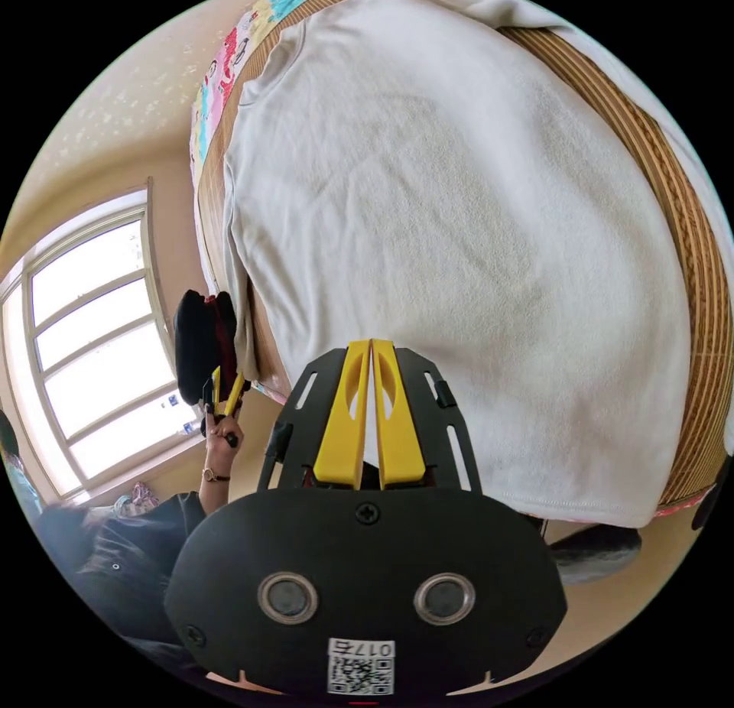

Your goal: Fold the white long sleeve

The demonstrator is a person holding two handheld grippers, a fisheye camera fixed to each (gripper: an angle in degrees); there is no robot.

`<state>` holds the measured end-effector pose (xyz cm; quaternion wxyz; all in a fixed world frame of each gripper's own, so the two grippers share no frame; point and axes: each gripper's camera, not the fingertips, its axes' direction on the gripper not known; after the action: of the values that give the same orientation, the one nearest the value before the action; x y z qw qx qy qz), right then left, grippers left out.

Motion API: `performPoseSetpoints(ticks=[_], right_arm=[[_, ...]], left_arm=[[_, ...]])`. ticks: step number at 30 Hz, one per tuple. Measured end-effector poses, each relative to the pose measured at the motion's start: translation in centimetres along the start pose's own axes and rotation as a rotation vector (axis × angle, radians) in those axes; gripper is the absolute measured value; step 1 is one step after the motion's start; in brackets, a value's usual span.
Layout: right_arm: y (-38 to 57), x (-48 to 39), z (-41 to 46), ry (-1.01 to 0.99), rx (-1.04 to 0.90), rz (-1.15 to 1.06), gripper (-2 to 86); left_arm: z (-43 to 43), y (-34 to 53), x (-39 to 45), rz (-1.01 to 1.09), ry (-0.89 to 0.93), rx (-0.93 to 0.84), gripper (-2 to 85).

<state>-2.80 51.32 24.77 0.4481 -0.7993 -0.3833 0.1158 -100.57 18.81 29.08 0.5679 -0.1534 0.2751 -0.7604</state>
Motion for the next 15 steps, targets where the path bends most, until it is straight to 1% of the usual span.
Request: performPoseSetpoints(ticks=[2,3,5,6,8,10,11,12,14,15], right_arm=[[0.2,-0.8,-1.7,-0.024,0.013,0.009,0.6],[0.2,-1.1,-2.2,-0.027,0.015,0.005,0.5],[0.4,-2.2,-3.9,-0.012,0.008,-0.011,0.5],[0.5,-2.4,-4.3,-0.003,0.004,-0.015,0.5],[0.9,-3.0,-5.9,0.039,-0.008,-0.021,0.5],[1.2,-3.0,-7.1,0.057,-0.007,-0.015,0.6],[1.5,-2.9,-8.0,0.056,-0.001,-0.005,0.6],[1.6,-2.8,-8.5,0.052,0.004,0.003,0.6],[2.3,-2.1,-10.6,0.017,0.036,0.042,0.7],[2.5,-1.9,-11.2,0.004,0.046,0.051,0.7]], left_arm=[[1.8,-2.4,-0.4,-0.087,0.125,0.037,12.7],[1.9,-3.0,-0.5,-0.109,0.136,0.065,12.6],[1.6,-5.0,-0.9,-0.221,0.087,0.19,12.3],[1.5,-5.4,-1.1,-0.253,0.067,0.219,12.1],[1.5,-6.8,-2.2,-0.339,0.036,0.298,8.2],[1.6,-7.2,-2.6,-0.409,0.009,0.315,3.9],[1.3,-7.4,-2.6,-0.43,-0.012,0.319,1.3],[1.1,-7.5,-2.5,-0.427,-0.004,0.319,1.0],[-0.4,-7.0,-0.5,-0.367,0.124,0.345,0.2],[-0.9,-6.8,0.8,-0.326,0.151,0.35,0.1]])
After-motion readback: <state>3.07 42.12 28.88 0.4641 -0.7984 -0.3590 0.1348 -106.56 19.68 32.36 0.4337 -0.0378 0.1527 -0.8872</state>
